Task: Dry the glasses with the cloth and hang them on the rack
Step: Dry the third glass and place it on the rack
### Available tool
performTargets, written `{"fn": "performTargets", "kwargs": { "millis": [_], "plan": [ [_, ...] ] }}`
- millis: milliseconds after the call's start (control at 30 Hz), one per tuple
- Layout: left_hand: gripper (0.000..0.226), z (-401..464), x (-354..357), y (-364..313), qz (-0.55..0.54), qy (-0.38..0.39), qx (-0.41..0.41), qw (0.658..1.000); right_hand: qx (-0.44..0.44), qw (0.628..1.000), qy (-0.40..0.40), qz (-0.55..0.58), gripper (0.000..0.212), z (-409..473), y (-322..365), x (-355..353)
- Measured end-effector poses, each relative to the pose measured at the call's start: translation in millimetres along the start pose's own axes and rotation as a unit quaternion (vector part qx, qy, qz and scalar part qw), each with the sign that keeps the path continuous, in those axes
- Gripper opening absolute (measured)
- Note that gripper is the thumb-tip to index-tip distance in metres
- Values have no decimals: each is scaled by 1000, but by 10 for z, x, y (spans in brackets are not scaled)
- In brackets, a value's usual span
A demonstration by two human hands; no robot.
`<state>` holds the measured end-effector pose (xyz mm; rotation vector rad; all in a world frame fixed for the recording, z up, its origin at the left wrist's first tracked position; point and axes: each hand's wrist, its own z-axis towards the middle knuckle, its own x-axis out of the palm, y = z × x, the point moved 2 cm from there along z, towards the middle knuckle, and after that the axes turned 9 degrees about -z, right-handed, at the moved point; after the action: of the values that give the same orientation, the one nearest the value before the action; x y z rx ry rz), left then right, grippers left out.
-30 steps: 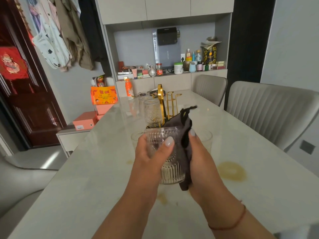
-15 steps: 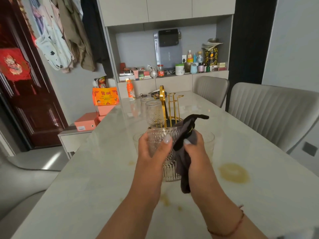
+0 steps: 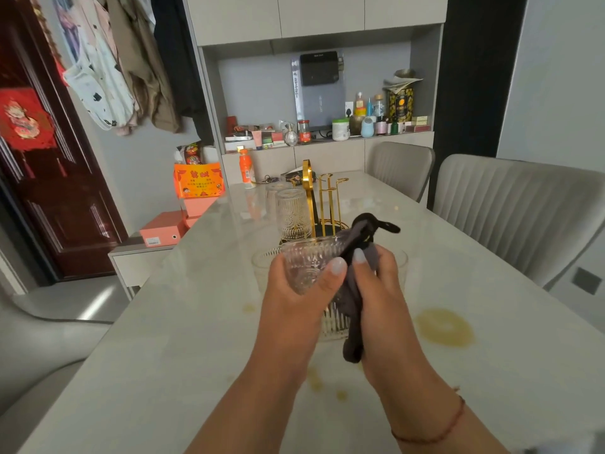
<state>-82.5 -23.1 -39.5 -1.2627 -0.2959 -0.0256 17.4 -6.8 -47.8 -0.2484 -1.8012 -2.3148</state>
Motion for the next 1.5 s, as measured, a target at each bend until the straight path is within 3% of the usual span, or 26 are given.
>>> {"fn": "performTargets", "kwargs": {
  "millis": [133, 233, 333, 433, 500, 600, 667, 800, 867, 967, 1067, 1200, 1267, 1367, 1433, 1500],
  "plan": [
    [55, 11, -52, 44, -139, 54, -52, 987, 77, 986, 98, 110, 33, 9, 62, 15],
    [54, -2, -62, 82, -155, 81, -63, 983, 131, 967, 140, 170, 42, -33, 61, 40],
    [68, 25, -82, 48, -74, 29, -40, 996, 134, 971, 89, 179, 41, -25, -36, 16],
    [70, -10, -51, -3, 28, -30, -4, 999, 71, 995, 16, 65, 27, -52, -89, -11],
    [72, -48, -28, 7, 3, -24, 10, 1000, -11, 999, 3, -41, 29, -123, -39, 26],
    [87, -46, -73, 1, -62, 22, 42, 997, -79, 993, 17, -90, 39, -174, 5, 44],
    [95, -23, -114, 17, -124, 68, 25, 990, -46, 997, 33, -61, 40, -129, 31, 31],
    [106, -41, -101, 17, -171, 124, -50, 976, 98, 991, 38, 83, 41, -49, 40, 20],
    [103, -23, -101, 11, -163, 116, -59, 978, 103, 990, 8, 92, 29, -55, 30, 7],
    [76, -5, -91, -28, -73, 12, -4, 997, 60, 997, -49, 21, 18, -98, 10, -29],
    [56, -110, -28, -99, 37, -47, 60, 996, -20, 992, -76, -95, 22, -176, 48, -26],
    [61, -190, -20, -126, -14, 4, 59, 998, -97, 988, -27, -114, 22, -289, 117, 72],
    [59, -171, -58, -106, -51, 23, 44, 997, -116, 989, -3, -93, 33, -297, 98, 80],
    [54, -161, -108, -74, -103, 67, 27, 992, -34, 999, 34, -10, 34, -244, 143, 76],
    [72, -167, -114, -70, -125, 99, -1, 987, 63, 987, 85, 122, 40, -201, 196, 78],
    [83, -150, -126, -78, -136, 117, -44, 983, 118, 972, 113, 168, 43, -175, 212, 48]
  ]
}}
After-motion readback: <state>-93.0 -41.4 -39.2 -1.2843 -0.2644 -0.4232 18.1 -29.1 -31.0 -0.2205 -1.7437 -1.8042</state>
